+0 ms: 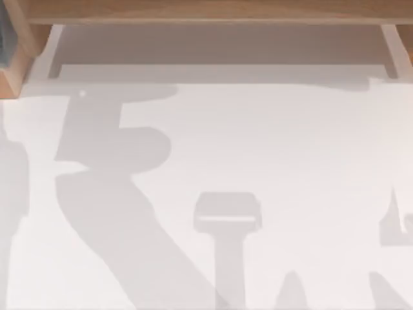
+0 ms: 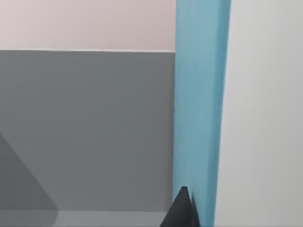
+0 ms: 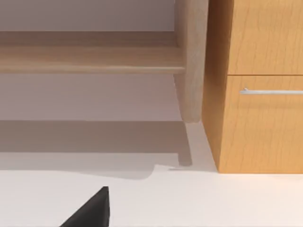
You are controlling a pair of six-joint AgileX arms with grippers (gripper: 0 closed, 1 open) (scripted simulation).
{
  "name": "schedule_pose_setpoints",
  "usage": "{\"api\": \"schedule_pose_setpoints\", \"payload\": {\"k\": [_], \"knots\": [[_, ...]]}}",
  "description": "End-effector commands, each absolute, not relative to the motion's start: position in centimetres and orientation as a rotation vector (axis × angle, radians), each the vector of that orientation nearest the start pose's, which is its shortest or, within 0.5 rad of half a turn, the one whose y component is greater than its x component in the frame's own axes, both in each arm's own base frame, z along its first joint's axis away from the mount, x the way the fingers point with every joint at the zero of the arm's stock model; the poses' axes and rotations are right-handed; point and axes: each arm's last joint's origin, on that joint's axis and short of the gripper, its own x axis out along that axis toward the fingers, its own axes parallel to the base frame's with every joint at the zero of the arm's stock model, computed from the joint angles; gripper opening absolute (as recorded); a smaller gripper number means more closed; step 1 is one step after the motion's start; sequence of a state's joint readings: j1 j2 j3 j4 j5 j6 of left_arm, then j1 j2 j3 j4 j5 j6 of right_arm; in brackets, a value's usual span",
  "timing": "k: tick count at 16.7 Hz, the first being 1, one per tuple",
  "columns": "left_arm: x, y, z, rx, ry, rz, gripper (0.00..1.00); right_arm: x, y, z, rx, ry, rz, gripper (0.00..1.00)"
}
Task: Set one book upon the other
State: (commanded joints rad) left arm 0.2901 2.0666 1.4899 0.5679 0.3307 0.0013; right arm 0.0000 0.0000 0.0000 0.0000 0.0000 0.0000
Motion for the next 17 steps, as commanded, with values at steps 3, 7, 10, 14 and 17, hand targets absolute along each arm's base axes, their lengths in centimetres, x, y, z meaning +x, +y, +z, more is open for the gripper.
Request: {"api": "schedule_pose_setpoints", "payload": {"k": [3, 7, 10, 14, 17], "knots": [[46.8, 13.5, 24.8, -0.015, 0.004, -0.017, 0.00, 10.6, -0.1, 16.0, 0.000, 0.000, 0.000, 1.00], [46.8, 13.5, 24.8, -0.015, 0.004, -0.017, 0.00, 10.6, -0.1, 16.0, 0.000, 0.000, 0.000, 1.00], [46.7, 13.7, 24.9, -0.012, 0.000, -0.013, 0.00, 10.6, -0.1, 16.0, 0.000, 0.000, 0.000, 1.00], [45.6, 14.6, 27.0, 0.011, -0.098, -0.004, 0.00, 10.6, -0.1, 16.0, 0.000, 0.000, 0.000, 1.00], [44.9, 15.5, 28.2, 0.020, -0.140, 0.008, 0.00, 10.6, -0.1, 16.0, 0.000, 0.000, 0.000, 1.00]]}}
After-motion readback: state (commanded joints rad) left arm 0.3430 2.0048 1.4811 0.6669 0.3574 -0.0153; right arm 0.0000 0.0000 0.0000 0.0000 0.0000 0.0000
